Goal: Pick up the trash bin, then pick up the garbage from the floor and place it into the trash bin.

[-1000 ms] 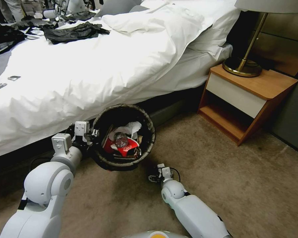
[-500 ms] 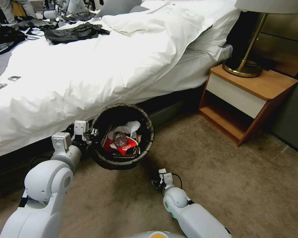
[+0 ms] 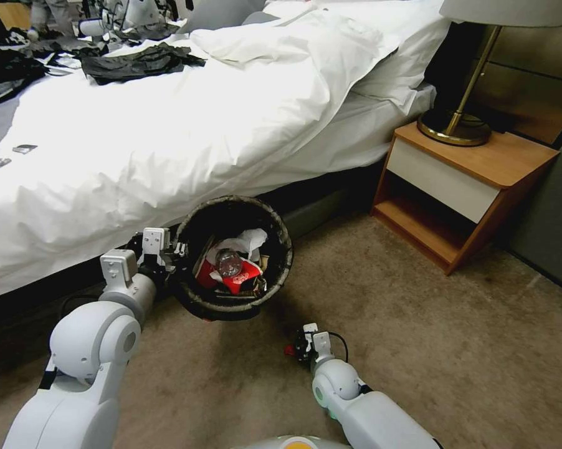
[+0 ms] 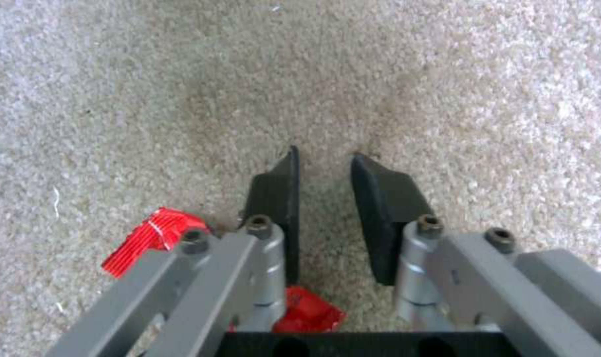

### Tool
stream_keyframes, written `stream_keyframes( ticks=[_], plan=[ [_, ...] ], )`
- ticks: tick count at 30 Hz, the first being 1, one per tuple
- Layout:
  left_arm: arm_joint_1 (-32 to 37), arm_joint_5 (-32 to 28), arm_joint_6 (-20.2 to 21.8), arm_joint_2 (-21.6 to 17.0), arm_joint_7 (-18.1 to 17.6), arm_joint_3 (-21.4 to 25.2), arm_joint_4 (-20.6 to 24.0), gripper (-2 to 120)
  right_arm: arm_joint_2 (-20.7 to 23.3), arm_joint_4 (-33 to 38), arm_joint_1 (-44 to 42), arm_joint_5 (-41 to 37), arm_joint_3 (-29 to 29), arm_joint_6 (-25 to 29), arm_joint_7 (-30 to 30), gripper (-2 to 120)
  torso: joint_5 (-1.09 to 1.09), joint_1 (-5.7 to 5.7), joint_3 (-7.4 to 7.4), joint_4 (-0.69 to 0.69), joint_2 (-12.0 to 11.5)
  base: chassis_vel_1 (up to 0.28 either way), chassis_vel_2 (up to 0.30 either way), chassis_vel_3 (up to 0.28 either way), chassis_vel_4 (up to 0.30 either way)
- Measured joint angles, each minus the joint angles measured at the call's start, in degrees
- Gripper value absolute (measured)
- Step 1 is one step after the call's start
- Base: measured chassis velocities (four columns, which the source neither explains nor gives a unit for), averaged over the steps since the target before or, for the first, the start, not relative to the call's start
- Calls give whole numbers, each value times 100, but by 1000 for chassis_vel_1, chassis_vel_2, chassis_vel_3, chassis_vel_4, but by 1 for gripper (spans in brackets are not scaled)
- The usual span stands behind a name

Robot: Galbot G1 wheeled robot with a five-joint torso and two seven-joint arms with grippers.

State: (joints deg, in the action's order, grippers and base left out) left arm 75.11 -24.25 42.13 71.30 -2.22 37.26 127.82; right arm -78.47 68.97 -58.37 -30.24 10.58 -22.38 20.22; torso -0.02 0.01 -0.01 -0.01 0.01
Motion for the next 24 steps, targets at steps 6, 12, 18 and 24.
stream_keyframes(
  ticks=[6, 12, 18, 24],
  plan=[
    [10, 3, 0, 14, 11, -10, 0, 1, -13, -29, 5, 2, -35, 2, 4, 3, 0, 0, 0, 0, 0, 0, 0, 0, 0],
    [42, 6, 0, 1, 12, -4, 4, 1, 37, 80, -5, 24, -25, -38, 2, 0, 5, 0, 1, 3, 0, 0, 0, 0, 0],
    [50, 11, 0, 17, 13, -6, 6, 1, 125, 253, -18, -13, 44, -120, 33, 14, 8, 0, 2, 4, -1, 0, 0, 0, 0],
    [38, 15, 0, 19, 18, -25, 18, 1, 183, 339, -23, -58, 55, -128, 64, 36, 7, -1, 2, 2, -1, 0, 0, 0, 0]
  ],
)
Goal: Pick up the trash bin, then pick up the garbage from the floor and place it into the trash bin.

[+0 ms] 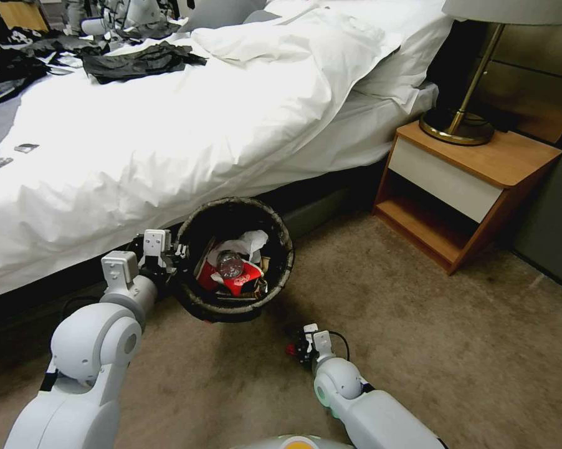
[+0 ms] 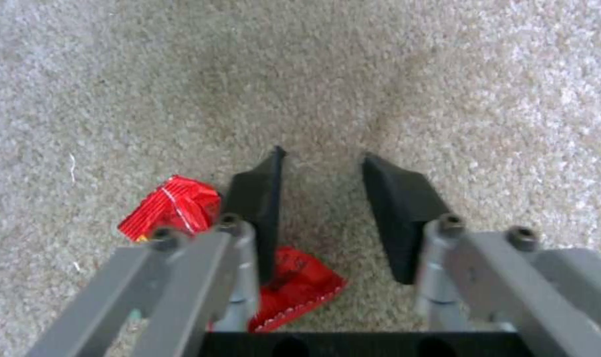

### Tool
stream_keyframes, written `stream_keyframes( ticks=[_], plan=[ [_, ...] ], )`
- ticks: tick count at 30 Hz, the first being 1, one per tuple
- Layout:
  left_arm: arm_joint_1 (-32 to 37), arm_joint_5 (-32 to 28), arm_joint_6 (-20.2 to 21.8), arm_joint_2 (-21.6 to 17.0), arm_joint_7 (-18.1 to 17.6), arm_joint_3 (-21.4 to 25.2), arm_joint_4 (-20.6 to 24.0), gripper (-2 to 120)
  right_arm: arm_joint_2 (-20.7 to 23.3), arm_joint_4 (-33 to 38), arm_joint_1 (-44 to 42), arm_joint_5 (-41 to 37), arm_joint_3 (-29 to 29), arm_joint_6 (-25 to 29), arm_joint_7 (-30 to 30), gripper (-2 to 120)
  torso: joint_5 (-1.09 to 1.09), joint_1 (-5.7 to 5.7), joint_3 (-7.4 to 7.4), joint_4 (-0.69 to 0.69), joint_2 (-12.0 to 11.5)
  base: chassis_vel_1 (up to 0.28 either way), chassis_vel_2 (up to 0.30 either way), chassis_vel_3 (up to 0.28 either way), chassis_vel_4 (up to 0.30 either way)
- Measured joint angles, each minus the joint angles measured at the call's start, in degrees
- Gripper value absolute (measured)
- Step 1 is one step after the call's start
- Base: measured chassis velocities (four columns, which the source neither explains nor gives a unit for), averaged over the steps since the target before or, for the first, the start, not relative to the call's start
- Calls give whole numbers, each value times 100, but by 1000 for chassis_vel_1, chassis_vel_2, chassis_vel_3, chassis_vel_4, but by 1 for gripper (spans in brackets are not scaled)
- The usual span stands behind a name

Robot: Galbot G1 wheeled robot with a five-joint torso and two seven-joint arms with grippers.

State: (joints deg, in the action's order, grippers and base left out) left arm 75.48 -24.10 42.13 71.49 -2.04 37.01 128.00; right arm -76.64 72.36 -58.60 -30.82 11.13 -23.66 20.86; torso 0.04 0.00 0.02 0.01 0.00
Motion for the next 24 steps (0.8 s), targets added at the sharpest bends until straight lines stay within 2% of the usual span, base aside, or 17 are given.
stream_keyframes(
  ticks=[2, 4, 6, 8, 10, 12, 16, 24],
  plan=[
    [-1, 2, 0, -1, 3, -3, 3, 1, 32, 40, 0, -21, -4, -1, 10, 45, -3, 0, 0, -1, 0, 0, 0, 0, 0],
    [-1, 3, 0, -2, 3, -4, 3, 1, 34, 43, 0, -23, -5, -2, 12, 47, -3, 0, 0, -1, 0, 0, 0, 0, 0],
    [1, 11, 0, -3, 5, -4, 3, 1, 47, 80, 16, -37, -6, -3, 23, 61, -3, 0, 0, -1, 0, 0, 0, 0, 0],
    [4, 15, 0, -3, 5, -4, 3, 1, 57, 93, 20, -39, -6, -3, 25, 64, -4, 0, -1, 0, 0, 0, 0, 0, 0],
    [8, 21, 0, -3, 8, -4, 1, 1, 109, 162, 25, -62, 28, -10, 36, 76, -4, 0, -1, -1, 0, 0, 0, 0, 0],
    [7, 22, 0, -3, 9, -4, 0, 1, 126, 183, 25, -70, 39, -13, 39, 77, -4, 0, -1, -1, 0, 0, 0, 0, 0],
    [-16, 37, 0, 12, 21, -5, -31, 1, 301, 410, 17, -163, 158, -85, 108, 97, -5, 0, -1, -1, 0, 0, 0, 0, 0],
    [-43, 45, 0, 27, 26, -23, -77, 1, 532, 640, 5, -249, 438, -202, 121, 100, -4, 0, -1, -1, 0, 0, 0, 0, 0]
  ],
)
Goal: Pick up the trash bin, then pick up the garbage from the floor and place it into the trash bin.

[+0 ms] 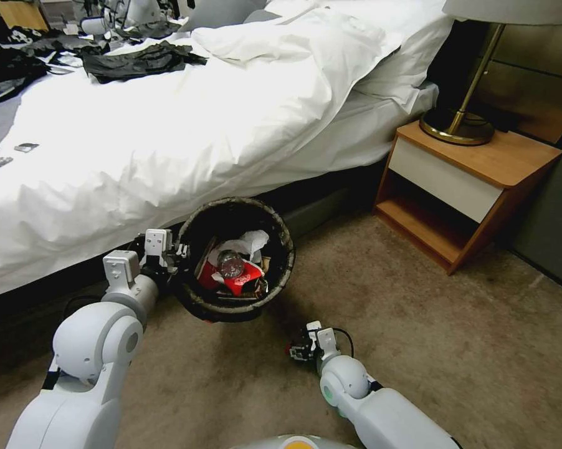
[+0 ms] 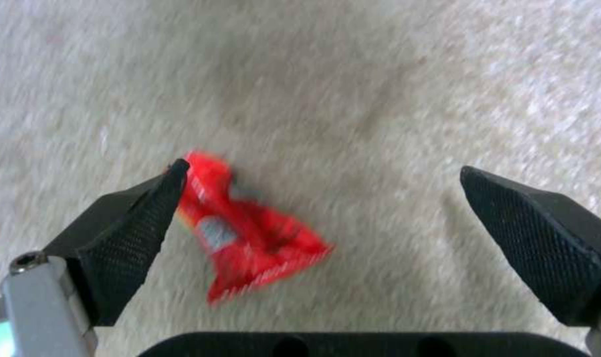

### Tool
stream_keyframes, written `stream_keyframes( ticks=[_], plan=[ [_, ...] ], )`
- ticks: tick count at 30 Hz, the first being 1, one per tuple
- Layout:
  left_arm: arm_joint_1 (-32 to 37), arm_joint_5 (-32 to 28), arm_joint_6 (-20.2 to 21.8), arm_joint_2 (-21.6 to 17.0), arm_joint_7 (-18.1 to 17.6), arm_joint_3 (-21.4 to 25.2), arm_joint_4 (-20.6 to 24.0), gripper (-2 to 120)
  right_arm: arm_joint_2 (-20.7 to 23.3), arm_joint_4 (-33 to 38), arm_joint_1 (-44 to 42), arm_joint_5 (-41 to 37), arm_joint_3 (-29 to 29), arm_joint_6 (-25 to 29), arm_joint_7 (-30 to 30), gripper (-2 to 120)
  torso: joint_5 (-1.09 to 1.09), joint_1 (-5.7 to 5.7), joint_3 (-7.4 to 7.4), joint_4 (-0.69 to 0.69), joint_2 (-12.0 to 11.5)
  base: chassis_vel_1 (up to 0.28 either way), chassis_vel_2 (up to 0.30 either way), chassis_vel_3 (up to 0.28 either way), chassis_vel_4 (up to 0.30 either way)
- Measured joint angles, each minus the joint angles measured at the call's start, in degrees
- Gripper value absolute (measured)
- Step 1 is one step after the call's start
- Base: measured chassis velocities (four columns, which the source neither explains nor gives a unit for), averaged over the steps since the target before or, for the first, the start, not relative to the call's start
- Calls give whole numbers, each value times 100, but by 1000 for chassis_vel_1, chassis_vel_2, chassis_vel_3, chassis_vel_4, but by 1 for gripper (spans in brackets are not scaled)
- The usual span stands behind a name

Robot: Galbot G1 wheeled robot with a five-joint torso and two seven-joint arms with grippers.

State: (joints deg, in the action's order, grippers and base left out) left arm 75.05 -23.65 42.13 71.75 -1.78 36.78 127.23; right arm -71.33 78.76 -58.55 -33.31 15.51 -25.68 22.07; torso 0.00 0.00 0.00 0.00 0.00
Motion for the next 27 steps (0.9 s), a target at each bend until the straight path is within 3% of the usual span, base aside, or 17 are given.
stream_keyframes(
  ticks=[27],
  plan=[
    [24, -3, 0, -21, 12, 76, -26, 1, 123, -503, 551, -24, 1035, -69, -336, 100, 6, 0, -1, 4, 0, 0, 0, 0, 0]
  ],
)
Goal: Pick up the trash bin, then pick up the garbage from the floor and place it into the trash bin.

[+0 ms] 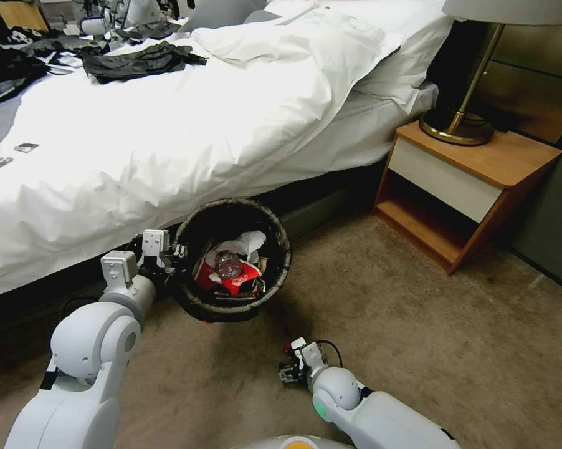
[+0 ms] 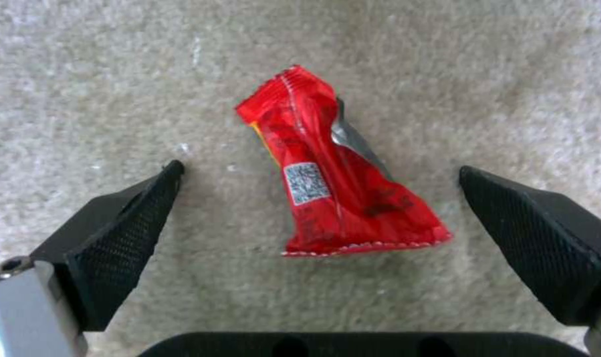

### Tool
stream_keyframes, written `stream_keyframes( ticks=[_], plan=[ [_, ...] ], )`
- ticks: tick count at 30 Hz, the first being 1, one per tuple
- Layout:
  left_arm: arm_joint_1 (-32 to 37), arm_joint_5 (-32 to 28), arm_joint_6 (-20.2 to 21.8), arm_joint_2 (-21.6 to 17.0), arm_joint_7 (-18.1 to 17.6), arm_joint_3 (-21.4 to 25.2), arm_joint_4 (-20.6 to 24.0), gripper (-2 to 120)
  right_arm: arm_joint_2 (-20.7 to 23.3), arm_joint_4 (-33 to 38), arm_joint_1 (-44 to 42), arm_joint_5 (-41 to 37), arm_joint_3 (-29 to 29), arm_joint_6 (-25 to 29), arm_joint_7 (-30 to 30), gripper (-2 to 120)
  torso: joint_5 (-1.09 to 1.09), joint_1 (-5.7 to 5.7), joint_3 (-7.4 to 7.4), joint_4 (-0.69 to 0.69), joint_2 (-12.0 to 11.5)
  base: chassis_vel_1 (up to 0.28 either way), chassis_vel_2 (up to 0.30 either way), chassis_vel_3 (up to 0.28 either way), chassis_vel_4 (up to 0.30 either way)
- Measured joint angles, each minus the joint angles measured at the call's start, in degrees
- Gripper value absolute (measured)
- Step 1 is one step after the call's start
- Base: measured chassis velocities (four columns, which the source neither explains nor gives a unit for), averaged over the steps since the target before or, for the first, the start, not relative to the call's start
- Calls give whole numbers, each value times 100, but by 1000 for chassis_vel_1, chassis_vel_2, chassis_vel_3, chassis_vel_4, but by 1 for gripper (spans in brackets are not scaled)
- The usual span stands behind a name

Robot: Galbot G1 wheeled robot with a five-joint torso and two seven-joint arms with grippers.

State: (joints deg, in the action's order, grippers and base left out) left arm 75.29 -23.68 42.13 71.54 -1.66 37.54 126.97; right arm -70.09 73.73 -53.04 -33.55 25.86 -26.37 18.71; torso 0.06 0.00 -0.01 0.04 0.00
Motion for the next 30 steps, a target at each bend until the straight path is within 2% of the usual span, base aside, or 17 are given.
stream_keyframes(
  ticks=[4, 5, 11, 19, 25, 30],
  plan=[
    [-20, 1, 0, 0, 5, 1, -32, 1, 158, -2, 31, -1, 84, 5, -59, 100, 4, 0, 0, 1, 0, 0, 0, 0, 0],
    [-27, 4, 0, 3, 5, -1, -40, 1, 206, 18, 37, 0, 97, 5, -59, 100, -3, 0, -1, 0, 0, 0, 0, 0, 0],
    [-44, 7, 0, 14, 6, -23, -60, 1, 365, 138, 57, -51, 108, -27, -35, 100, -8, 0, 0, -4, 0, 0, 0, 0, 0],
    [-51, 25, 0, 27, 8, -36, -80, 1, 318, 70, 99, -61, 144, -36, -33, 100, -13, 1, 0, -7, 1, 0, 0, 0, 0],
    [-44, 24, 0, 17, 15, -36, -79, 1, 325, 96, 196, -101, 215, -73, -32, 100, -3, 0, 1, -4, 0, 0, 0, 0, 0],
    [-53, 27, 0, 20, 15, -64, -79, 1, 274, 69, 260, -119, 272, -89, -32, 96, -11, 0, 1, -7, 0, 0, 0, 0, 0]
  ],
)
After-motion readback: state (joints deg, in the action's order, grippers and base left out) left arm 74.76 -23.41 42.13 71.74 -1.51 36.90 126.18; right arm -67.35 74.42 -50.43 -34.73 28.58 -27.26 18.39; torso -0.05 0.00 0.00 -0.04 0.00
